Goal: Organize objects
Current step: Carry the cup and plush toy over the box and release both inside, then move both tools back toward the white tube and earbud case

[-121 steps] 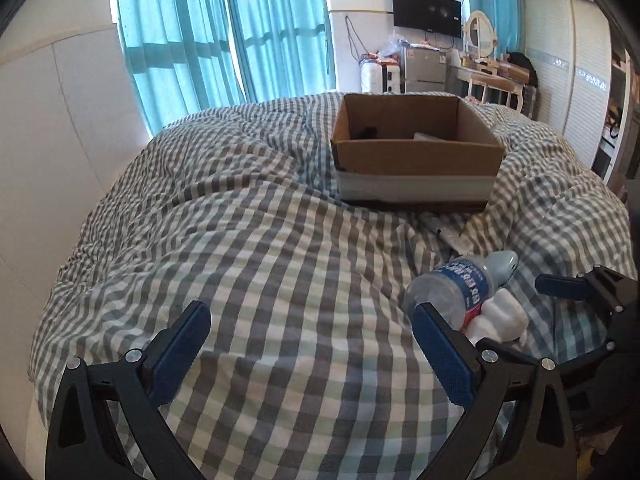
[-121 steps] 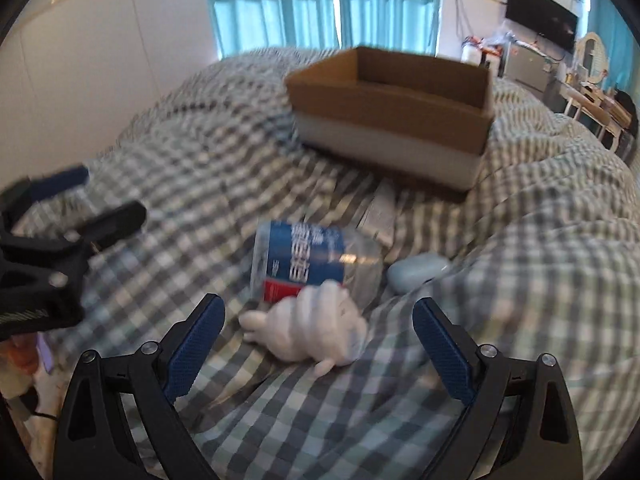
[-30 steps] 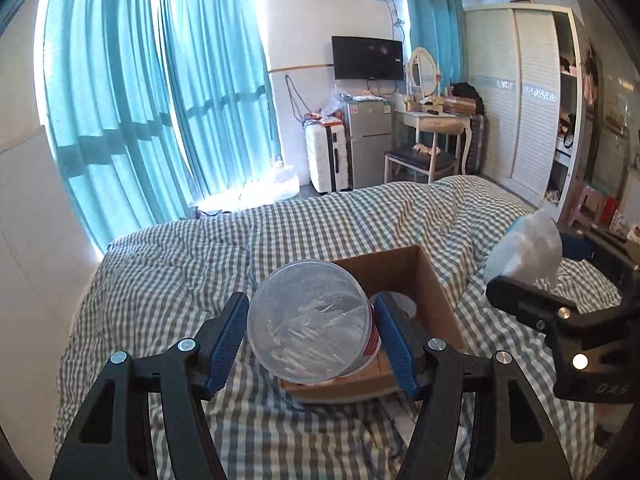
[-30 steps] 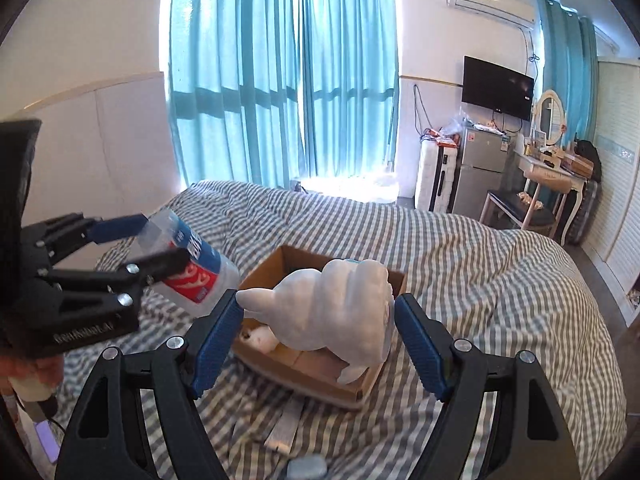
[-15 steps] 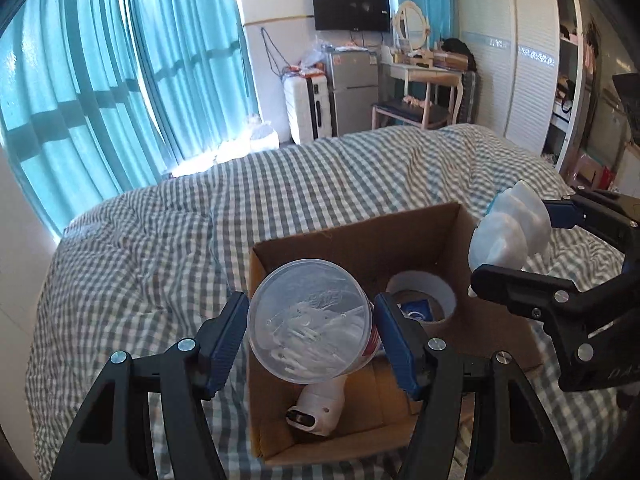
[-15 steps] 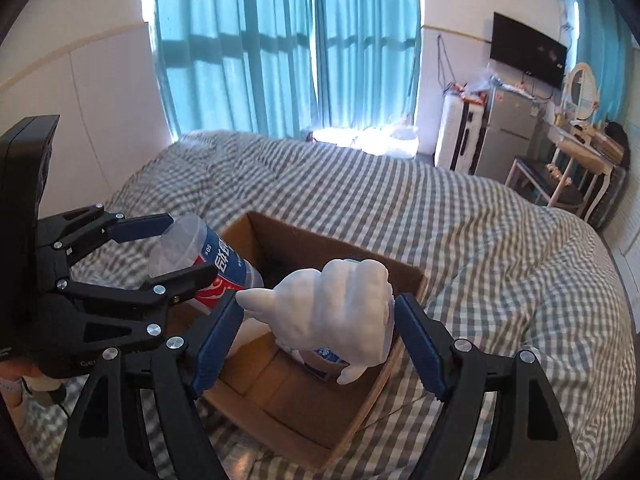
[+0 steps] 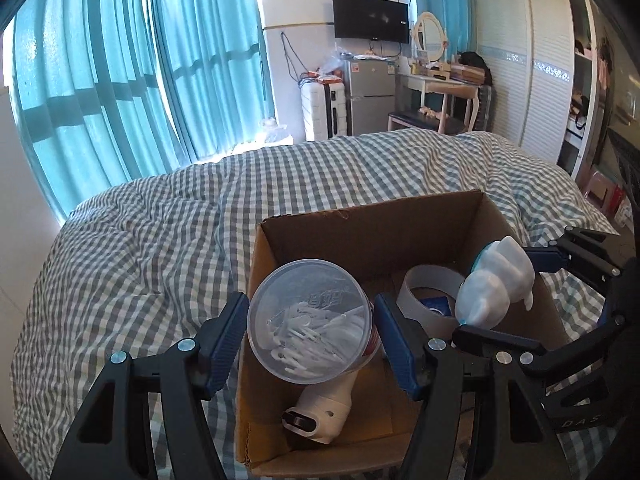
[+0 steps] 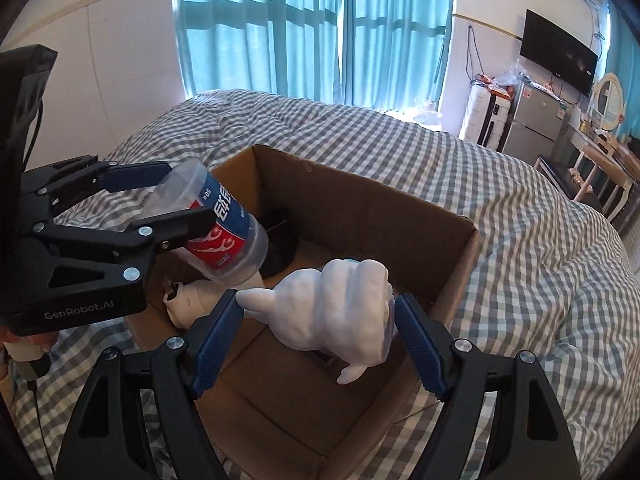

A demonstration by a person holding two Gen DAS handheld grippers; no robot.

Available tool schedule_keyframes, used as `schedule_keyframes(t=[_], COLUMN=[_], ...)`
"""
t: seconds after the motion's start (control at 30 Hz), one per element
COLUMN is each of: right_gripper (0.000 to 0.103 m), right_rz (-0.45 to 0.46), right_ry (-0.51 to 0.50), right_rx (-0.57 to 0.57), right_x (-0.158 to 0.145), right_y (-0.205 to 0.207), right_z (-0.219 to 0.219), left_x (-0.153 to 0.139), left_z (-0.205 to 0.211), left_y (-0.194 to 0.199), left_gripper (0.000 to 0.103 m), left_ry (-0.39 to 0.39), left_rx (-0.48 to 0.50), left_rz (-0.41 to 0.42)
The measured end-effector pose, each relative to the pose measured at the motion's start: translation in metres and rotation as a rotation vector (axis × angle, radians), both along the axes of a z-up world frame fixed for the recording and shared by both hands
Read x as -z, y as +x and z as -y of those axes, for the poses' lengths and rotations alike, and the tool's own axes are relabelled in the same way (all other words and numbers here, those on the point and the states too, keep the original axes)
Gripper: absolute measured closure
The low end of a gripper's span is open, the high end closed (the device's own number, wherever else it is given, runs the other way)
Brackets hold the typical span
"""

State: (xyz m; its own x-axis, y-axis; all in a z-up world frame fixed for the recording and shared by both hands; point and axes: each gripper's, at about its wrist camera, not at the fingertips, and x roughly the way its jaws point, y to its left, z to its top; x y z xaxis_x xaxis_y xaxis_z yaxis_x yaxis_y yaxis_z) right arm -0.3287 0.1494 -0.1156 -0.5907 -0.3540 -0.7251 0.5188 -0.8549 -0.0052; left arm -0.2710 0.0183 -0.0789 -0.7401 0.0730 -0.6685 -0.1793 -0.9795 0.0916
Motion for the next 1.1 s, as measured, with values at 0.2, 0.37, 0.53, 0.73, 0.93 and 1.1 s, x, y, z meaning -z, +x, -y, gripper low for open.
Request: schedule_keyframes(t=[0.2,0.37,0.53,0.73,0.93,1.1], right_gripper=[0.025,0.012,0.012,0.012,0.012,0.012], right_rz=[-0.019,-0.065,-0.113,-0.142,-0.177,-0.235], right_ry=[-0.072,-0.132,-0.136,-0.185,-0.155,-0.154], right_rx=[0.004,0.029,0.051,0.115,0.165,0.168], right_x=[-0.004,-0.015,-0.037,-0.066,-0.099,-0.128], right_y=[0.009,0.024,0.045,0.082,0.115,0.153], right_z=[-0.005,-0.010,-0.015,-0.038,-0.042,-0.043], left_x=[0.006,0.007,-0.005,-0.037,-0.069,-0.093], left_z=[-0.007,-0.010,-0.006,0.004,0.016,0.026], left_y=[0.007,0.014,0.028,0.055,0.090,0.125], left_gripper=[0.036,0.023,0.013,0.006,0.003,0.001], left_ry=[-0.057,-0.053,-0.036,0.023,0.069,0.102], left_rx=[0.001,0.002,-0.011,-0.026,-0.048,-0.047], left_rz=[-0.022,-0.018,-0.030,-0.034,-0.024,-0.037])
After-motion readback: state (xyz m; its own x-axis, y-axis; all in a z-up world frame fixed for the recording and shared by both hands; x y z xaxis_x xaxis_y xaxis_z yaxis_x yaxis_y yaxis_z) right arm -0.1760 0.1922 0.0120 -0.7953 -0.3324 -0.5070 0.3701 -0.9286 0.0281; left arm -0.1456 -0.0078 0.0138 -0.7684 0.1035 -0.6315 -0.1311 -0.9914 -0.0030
